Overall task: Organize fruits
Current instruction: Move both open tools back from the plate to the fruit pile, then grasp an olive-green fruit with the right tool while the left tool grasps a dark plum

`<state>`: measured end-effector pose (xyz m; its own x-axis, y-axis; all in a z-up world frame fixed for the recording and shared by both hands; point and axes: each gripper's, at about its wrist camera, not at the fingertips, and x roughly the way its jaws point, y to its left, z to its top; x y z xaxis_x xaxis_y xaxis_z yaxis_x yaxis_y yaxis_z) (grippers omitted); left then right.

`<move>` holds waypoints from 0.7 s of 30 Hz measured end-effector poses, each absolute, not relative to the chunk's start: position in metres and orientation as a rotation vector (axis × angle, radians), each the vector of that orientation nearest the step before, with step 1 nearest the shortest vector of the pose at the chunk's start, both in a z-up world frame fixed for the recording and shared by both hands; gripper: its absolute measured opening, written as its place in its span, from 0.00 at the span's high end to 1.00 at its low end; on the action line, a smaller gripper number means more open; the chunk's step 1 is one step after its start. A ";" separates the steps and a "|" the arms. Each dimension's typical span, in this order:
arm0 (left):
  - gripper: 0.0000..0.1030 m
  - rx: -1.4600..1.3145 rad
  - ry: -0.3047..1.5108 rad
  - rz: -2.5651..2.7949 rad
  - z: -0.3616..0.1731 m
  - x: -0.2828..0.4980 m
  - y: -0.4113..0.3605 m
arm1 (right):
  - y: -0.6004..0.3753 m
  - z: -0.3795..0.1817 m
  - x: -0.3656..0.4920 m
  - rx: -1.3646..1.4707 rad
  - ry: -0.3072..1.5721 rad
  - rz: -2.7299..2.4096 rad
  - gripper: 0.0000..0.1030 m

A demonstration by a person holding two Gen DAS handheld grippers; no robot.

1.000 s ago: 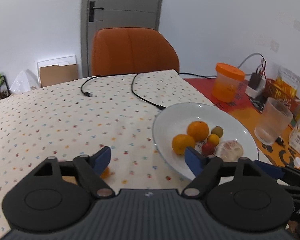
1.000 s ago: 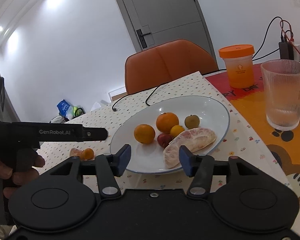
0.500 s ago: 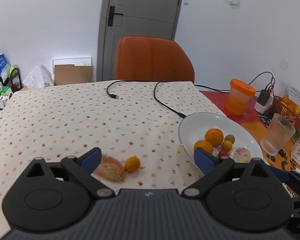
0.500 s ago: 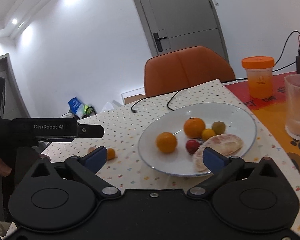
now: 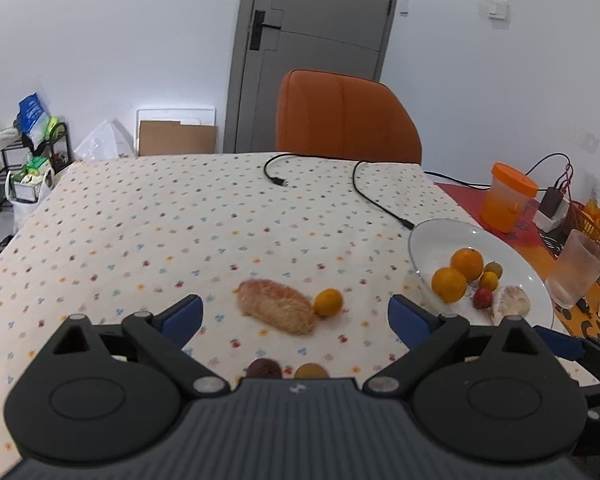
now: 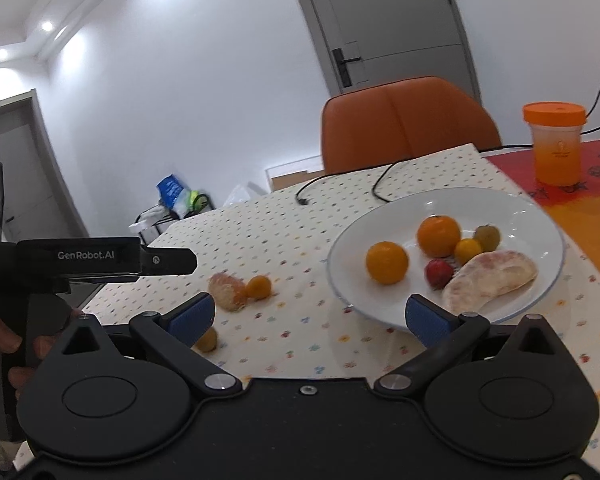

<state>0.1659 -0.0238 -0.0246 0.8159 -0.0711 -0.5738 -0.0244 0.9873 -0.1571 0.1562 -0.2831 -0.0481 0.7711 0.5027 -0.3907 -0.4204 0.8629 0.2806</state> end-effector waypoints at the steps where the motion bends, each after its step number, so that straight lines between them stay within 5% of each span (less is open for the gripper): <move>1: 0.05 -0.166 0.620 -0.019 -0.026 0.164 -0.021 | -0.281 -0.048 0.156 0.178 0.476 0.508 0.00; 8: 0.09 -0.184 0.653 -0.002 -0.042 0.156 -0.010 | -0.270 -0.052 0.156 0.161 0.492 0.543 0.00; 15: 0.43 -0.224 0.697 0.004 -0.057 0.153 0.002 | -0.254 -0.052 0.152 0.115 0.497 0.602 0.02; 21: 0.58 -0.255 0.712 -0.015 -0.067 0.155 0.008 | -0.244 -0.052 0.154 0.100 0.512 0.619 0.11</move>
